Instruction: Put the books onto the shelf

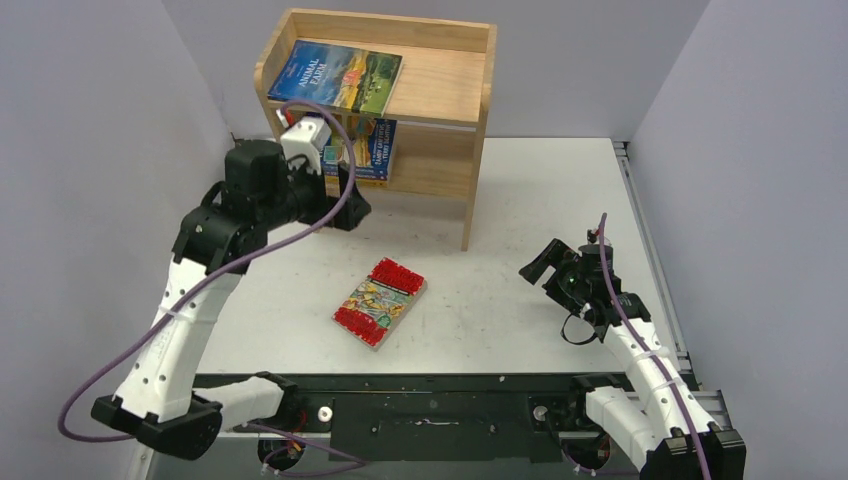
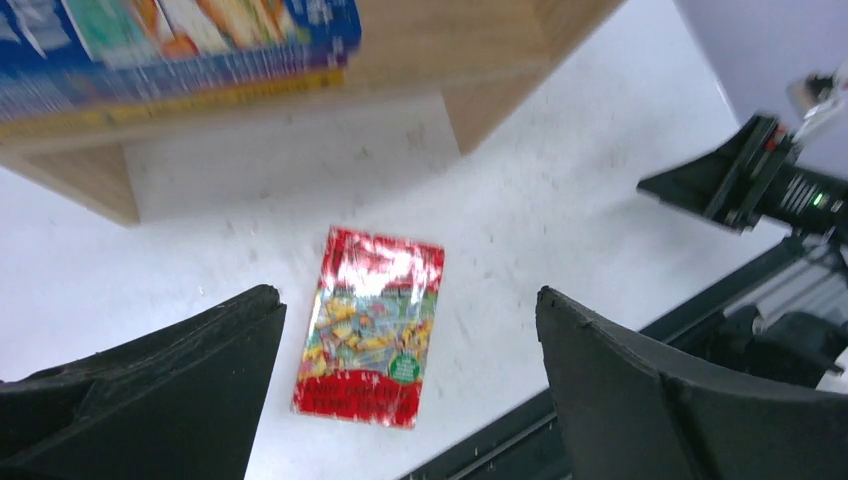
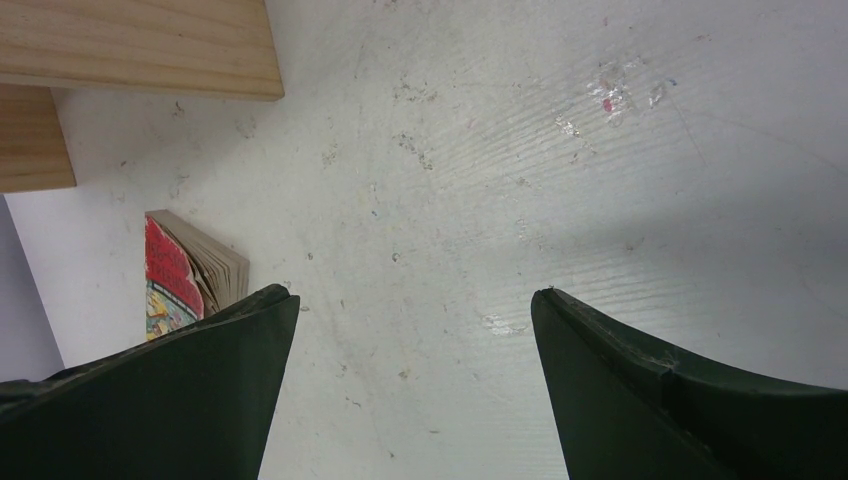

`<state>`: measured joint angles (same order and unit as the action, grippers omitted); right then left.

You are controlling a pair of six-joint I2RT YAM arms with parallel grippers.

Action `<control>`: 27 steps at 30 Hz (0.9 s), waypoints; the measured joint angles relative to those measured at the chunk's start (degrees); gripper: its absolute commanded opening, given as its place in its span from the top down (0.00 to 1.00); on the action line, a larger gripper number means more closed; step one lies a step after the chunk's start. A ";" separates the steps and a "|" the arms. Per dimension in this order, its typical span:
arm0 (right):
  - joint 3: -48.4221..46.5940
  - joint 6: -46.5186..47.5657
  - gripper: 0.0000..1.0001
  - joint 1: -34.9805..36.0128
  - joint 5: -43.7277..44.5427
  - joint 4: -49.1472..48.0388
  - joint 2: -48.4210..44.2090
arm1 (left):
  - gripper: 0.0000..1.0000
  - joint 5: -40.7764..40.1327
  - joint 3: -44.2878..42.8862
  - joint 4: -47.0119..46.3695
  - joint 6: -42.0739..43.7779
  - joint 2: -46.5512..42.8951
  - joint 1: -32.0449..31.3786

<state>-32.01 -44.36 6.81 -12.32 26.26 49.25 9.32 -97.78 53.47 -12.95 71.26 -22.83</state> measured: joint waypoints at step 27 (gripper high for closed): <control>5.86 -2.40 0.10 0.00 -2.69 -0.66 -4.42 | 0.03 -4.61 51.04 -31.17 -9.88 3.06 1.20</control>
<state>-26.15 -46.76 6.81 -15.00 25.61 44.84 4.71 -46.74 22.31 -22.83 74.32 -21.63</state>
